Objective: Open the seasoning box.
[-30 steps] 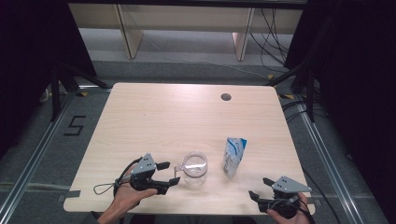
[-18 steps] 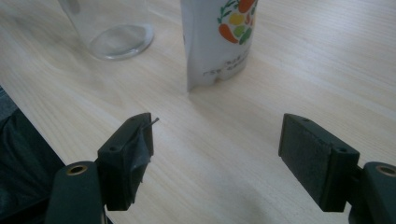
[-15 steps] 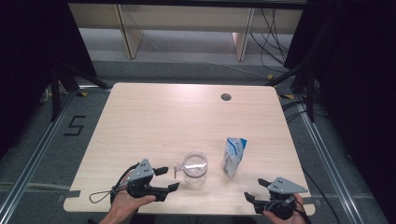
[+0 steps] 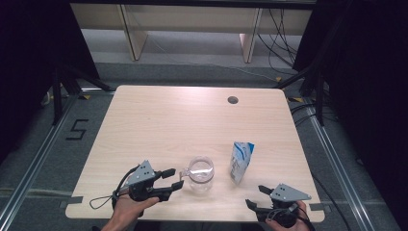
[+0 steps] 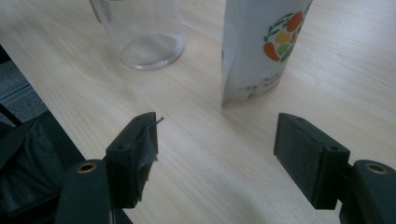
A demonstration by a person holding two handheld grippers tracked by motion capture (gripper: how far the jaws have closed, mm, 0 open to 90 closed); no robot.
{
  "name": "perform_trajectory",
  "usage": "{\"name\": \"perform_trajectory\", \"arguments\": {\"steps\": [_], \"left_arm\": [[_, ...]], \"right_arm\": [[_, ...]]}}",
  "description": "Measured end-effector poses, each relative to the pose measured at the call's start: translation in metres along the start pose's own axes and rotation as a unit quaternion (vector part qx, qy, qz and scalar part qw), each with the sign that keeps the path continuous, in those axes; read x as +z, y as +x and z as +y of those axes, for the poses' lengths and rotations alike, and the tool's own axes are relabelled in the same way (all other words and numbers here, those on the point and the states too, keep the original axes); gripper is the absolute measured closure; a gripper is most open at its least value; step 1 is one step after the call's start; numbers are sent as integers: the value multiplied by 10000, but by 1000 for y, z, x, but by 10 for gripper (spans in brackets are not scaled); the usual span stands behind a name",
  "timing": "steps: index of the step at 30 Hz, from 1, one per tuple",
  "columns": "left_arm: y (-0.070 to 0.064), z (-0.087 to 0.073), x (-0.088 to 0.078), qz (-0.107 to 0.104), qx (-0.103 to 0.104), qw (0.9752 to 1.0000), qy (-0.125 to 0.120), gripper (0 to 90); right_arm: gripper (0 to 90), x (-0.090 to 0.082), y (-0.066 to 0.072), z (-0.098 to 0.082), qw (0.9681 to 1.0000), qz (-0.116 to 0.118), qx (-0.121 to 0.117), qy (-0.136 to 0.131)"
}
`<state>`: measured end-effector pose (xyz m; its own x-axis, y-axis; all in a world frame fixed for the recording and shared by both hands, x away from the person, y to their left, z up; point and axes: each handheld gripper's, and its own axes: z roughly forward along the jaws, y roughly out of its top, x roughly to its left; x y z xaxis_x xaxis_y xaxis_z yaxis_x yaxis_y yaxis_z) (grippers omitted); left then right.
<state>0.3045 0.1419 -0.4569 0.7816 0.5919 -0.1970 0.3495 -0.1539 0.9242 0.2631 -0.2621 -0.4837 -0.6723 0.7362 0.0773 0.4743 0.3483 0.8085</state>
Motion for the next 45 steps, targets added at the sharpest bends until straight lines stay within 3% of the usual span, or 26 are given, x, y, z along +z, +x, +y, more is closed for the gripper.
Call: {"name": "perform_trajectory", "arguments": {"steps": [2, 5, 7, 9, 10, 13, 15, 21, 24, 30, 31, 32, 34, 35, 39, 41, 45], "left_arm": [[2, 3, 0, 31, 135, 9999, -15, 590], [4, 7, 5, 109, 72, 9999, -47, 674], [7, 10, 10, 83, 121, 9999, -92, 714], [8, 12, 14, 127, 154, 9998, -80, 747], [8, 14, 15, 181, 219, 9996, -49, 761], [9, 15, 19, 203, 210, 9996, -47, 797], [10, 14, 21, 184, 245, 9995, -52, 809], [9, 13, 21, 190, 310, 9993, 30, 842], [8, 11, 22, 197, 318, 9993, 60, 849], [10, 10, 22, 191, 312, 9993, 34, 855], [10, 10, 21, 206, 301, 9993, 50, 855], [11, 10, 21, 197, 285, 9994, 32, 855], [10, 9, 22, 223, 211, 9995, 8, 854], [10, 10, 22, 210, 288, 9994, 2, 854], [10, 9, 22, 219, 325, 9992, -8, 854], [10, 9, 22, 217, 320, 9993, -22, 854], [10, 8, 22, 230, 340, 9991, -51, 854]], "right_arm": [[333, 2, 2, 1, 10000, 18, -46, -37], [355, 3, 3, 2, 9997, 49, -239, -62], [365, 4, 6, 3, 9998, 66, -177, -63], [376, 5, 5, 3, 9993, 76, -338, -108], [377, 5, 8, 3, 9998, 95, -173, -64], [382, 5, 7, 4, 9996, 67, -260, -78], [383, 6, 7, 5, 9993, 99, -338, -84], [404, 6, 10, 6, 9996, 73, -261, -88], [428, 7, 9, 7, 9990, 90, -405, -134], [498, 10, 13, 10, 9991, 171, -321, -207], [506, 12, 12, 12, 9979, 134, -551, -320], [506, 13, 14, 13, 9986, 161, -406, -296], [527, 15, 16, 16, 9982, 181, -409, -397], [532, 16, 18, 17, 9985, 195, -349, -369], [577, 24, 23, 25, 9967, 220, -594, -511], [609, 26, 28, 28, 9966, 319, -527, -542], [669, 31, 33, 33, 9949, 231, -751, -631]]}}
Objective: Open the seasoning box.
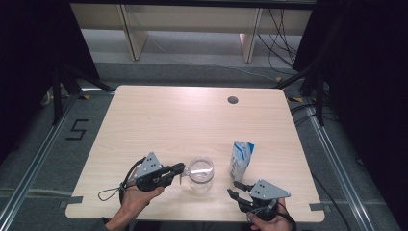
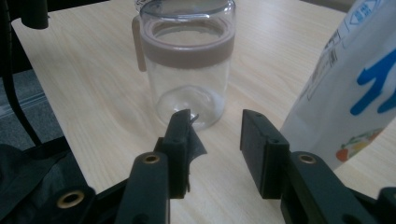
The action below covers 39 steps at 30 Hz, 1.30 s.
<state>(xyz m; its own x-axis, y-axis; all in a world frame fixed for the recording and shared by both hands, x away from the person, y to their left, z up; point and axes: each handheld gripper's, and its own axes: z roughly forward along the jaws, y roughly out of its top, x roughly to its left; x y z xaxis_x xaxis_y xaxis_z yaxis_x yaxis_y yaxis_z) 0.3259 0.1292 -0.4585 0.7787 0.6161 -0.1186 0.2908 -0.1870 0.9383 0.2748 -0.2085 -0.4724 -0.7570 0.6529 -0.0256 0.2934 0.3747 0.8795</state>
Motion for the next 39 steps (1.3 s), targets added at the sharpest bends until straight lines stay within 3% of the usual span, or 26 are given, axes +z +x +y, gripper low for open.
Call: {"name": "perform_trajectory", "arguments": {"steps": [4, 5, 6, 9, 10, 14, 15, 16, 26, 27, 35, 36, 38, 39], "left_arm": [[0, 0, 0, -12, 33, 10000, 1, 854], [1, -1, 0, -10, 36, 10000, 1, 854], [1, -1, 0, -6, 34, 10000, 4, 854], [1, -2, 1, -18, 38, 10000, -18, 852], [1, -2, 0, -9, 32, 10000, 2, 852], [1, -2, 1, -32, 43, 10000, -42, 852], [1, -3, 1, -49, 30, 10000, -77, 852], [1, -3, 1, -44, 26, 9999, -87, 852], [1, -5, 1, -28, 99, 9998, -163, 852], [1, -5, 1, -27, 103, 9998, -172, 852], [-1, -7, 0, 38, 182, 9996, -194, 853], [-1, -7, 0, 39, 188, 9996, -208, 853], [-1, -8, 0, 40, 197, 9996, -218, 853], [-1, -8, 0, 41, 199, 9995, -229, 853]], "right_arm": [[705, 5, 2, 4, 10000, -1, -55, -49], [712, 6, 3, 5, 10000, 65, 43, -9], [718, 7, 2, 6, 9999, -1, -78, -63], [747, 10, 3, 8, 10000, 36, 19, -20], [754, 11, 2, 9, 10000, -15, -57, -69], [769, 15, 2, 10, 10000, 70, 34, -42], [778, 16, 1, 11, 10000, -37, -4, -71], [783, 16, 2, 11, 9999, 1, 89, -67], [823, 28, 1, 16, 9999, -20, -22, -143], [827, 29, 2, 17, 9999, 17, 72, -109], [850, 35, 1, 19, 9999, 25, 10, -151], [854, 37, 1, 20, 9998, 152, 84, -119], [856, 36, 2, 20, 9998, 48, 124, -114], [856, 38, 1, 21, 9998, 127, 89, -145]]}}
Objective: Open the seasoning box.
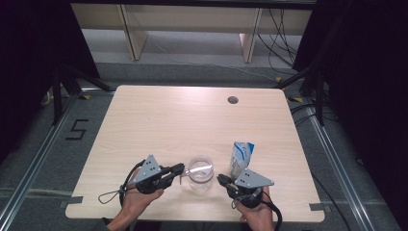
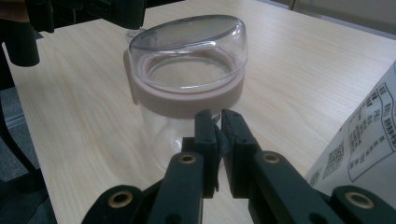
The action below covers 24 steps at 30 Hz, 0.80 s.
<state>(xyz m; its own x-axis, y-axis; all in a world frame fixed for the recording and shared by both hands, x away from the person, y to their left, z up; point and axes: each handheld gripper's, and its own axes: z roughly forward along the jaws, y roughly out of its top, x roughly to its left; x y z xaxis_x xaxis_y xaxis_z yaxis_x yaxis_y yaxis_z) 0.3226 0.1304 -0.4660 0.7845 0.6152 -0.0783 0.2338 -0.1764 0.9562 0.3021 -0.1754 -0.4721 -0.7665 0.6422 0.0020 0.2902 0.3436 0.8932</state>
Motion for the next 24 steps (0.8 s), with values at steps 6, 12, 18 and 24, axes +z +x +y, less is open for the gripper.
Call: {"name": "perform_trajectory", "arguments": {"steps": [6, 12, 18, 24], "left_arm": [[-1, -1, 0, 5, -15, 10000, -35, 855], [1, -2, -1, -6, -20, 10000, -17, 857], [1, -2, -1, -14, -25, 10000, -25, 857], [1, -2, -1, -29, -31, 10000, -26, 856]], "right_arm": [[876, 2, 0, 3, 10000, -35, -17, 8], [892, 5, -2, 6, 9999, -89, -134, -52], [895, 7, 0, 12, 9996, -41, -211, -162], [895, 8, 0, 17, 9994, -77, -276, -176]]}}
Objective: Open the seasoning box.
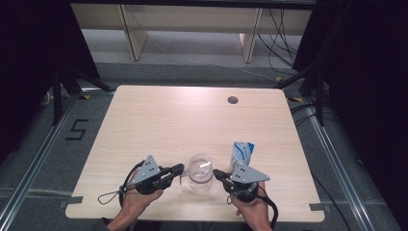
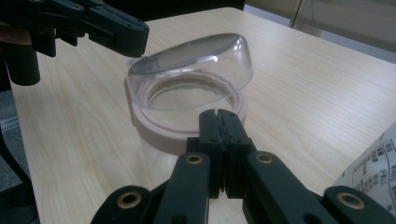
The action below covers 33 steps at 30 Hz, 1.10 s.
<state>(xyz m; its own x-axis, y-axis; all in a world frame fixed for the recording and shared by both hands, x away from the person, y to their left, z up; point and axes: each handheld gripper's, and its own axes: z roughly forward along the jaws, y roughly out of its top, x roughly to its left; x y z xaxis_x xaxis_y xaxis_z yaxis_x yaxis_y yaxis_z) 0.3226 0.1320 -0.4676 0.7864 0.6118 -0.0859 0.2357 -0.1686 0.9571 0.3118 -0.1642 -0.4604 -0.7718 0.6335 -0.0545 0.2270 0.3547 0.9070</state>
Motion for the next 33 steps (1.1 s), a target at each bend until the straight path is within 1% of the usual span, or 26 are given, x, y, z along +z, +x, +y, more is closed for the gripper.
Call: {"name": "perform_trajectory", "arguments": {"steps": [1, 2, 3, 4, 6, 7, 8, 9, 10, 11, 12, 13, 14, 15, 16, 18, 19, 20, 23, 26, 27, 28, 29, 30, 32, 33], "left_arm": [[1, 0, 0, -9, 4, 10000, 10, 855], [1, 0, -1, -17, -32, 10000, 38, 851], [2, 1, -1, -35, -74, 10000, 44, 834], [2, 1, -2, -61, -97, 9999, 22, 807], [4, 2, -4, -95, -138, 9999, -37, 729], [4, 2, -6, -33, -194, 9998, -26, 694], [5, 2, -7, -52, -252, 9996, -64, 653], [5, 2, -9, -50, -259, 9997, 10, 615], [6, 2, -10, -114, -244, 9996, 40, 571], [5, 0, -10, -126, -334, 9993, 96, 526], [4, -1, -11, -102, -303, 9993, 204, 481], [4, -2, -12, -126, -300, 9992, 252, 441], [2, -4, -13, -72, -303, 9988, 369, 406], [1, -5, -13, -46, -298, 9987, 421, 375], [0, -6, -13, -46, -311, 9986, 422, 355], [0, -9, -15, -34, -277, 9983, 508, 332], [-1, -10, -16, -2, -314, 9980, 555, 321], [-1, -11, -17, 22, -247, 9976, 643, 307], [-1, -16, -19, 7, -233, 9971, 724, 281], [0, -21, -23, 108, -233, 9962, 829, 262], [1, -22, -24, 135, -281, 9961, 822, 259], [3, -24, -25, 130, -237, 9963, 821, 255], [4, -25, -26, 187, -248, 9959, 847, 255], [6, -26, -27, 206, -249, 9958, 851, 255], [8, -27, -28, 213, -284, 9956, 865, 251], [8, -29, -28, 216, -293, 9957, 854, 251]], "right_arm": [[895, 0, 0, 1, 10000, 53, -1, 37], [895, 0, 1, 2, 9999, 118, 76, 64], [895, 0, 0, 2, 10000, -5, 5, -22], [895, 0, 0, 3, 10000, 32, -6, -21], [896, 0, 1, 5, 10000, -26, -6, -91], [896, -1, 0, 6, 10000, 24, 4, -25], [895, 0, 0, 7, 9999, 23, -83, -85], [896, 0, 0, 8, 9999, -5, -71, -110], [896, 0, 1, 9, 9999, 43, -37, -91], [895, -1, 2, 11, 10000, 85, 30, -39], [896, 0, 2, 12, 9999, 150, -10, -80], [896, 0, 2, 14, 9998, 47, -113, -178], [896, -1, 2, 15, 9998, 5, -89, -170], [895, 0, 2, 16, 9996, 48, -169, -207], [895, 0, 3, 17, 9997, 33, -139, -221], [895, 0, 5, 19, 9996, 59, -155, -248], [895, 1, 5, 21, 9992, 81, -251, -290], [895, 1, 6, 22, 9994, 91, -186, -275], [894, 2, 10, 25, 9993, 111, -193, -309], [893, 2, 12, 29, 9989, 175, -268, -343], [893, 2, 12, 31, 9990, 166, -274, -326], [893, 4, 13, 31, 9987, 143, -282, -404], [893, 3, 14, 33, 9987, 181, -309, -350], [893, 4, 15, 34, 9986, 160, -295, -406], [893, 4, 15, 36, 9984, 229, -355, -382], [893, 4, 17, 36, 9983, 177, -342, -434]]}}
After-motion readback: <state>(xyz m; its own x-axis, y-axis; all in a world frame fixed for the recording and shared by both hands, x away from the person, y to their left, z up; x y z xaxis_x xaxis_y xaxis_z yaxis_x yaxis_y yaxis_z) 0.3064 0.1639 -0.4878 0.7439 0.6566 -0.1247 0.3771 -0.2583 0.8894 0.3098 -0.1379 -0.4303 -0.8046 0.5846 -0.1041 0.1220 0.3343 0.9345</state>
